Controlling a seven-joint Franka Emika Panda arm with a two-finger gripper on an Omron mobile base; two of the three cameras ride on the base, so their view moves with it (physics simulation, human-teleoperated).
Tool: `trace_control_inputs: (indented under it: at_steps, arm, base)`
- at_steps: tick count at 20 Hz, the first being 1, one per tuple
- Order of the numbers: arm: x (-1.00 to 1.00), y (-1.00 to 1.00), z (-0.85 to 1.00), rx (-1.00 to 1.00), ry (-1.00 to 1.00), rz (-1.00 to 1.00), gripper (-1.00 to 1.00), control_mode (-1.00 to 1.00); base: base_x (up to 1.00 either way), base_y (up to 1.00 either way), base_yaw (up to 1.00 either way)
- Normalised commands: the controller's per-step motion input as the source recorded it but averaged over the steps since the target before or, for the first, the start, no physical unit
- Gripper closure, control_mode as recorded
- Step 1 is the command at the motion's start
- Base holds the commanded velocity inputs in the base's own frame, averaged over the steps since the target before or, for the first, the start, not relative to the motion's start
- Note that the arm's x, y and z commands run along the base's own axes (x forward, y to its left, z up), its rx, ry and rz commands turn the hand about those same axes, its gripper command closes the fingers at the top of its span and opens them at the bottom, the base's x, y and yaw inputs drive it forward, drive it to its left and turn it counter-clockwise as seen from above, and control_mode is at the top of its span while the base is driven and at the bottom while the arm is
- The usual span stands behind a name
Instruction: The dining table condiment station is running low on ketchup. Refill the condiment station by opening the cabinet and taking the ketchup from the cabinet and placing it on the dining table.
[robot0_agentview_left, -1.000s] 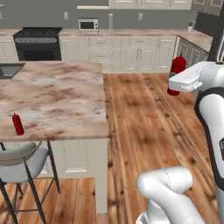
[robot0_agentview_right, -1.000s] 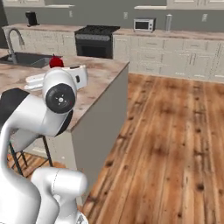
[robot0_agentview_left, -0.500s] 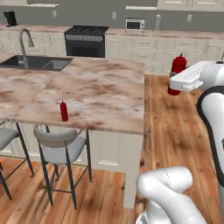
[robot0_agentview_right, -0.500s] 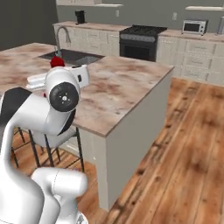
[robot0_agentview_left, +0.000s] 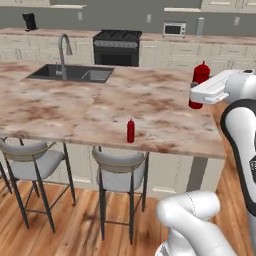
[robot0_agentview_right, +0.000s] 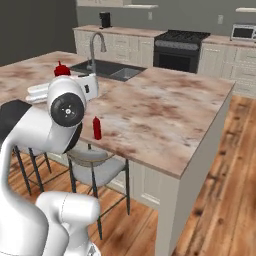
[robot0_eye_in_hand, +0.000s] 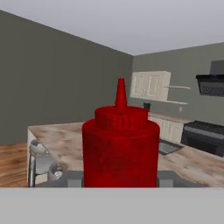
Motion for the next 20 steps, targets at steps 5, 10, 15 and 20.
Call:
trace_control_inputs:
  at_steps: [5,10,15,20]
  arm:
    - [0.00,0.00,0.00,0.00,0.00,0.00,1.00,1.00]
    - [0.00,0.00,0.00,0.00,0.00,0.00,1.00,1.00]
    - [0.00,0.00,0.00,0.00,0.00,0.00,1.00,1.00]
    - [0.41,-0.29,-0.21,0.03,-0.05,0.17,1.00,-1.00]
  base:
    - [0.24,0.62,-0.03]
    - [0.14,-0.54,0.00]
    - [0.17,-0.39,0.00]
    - [0.24,-0.11,0.03]
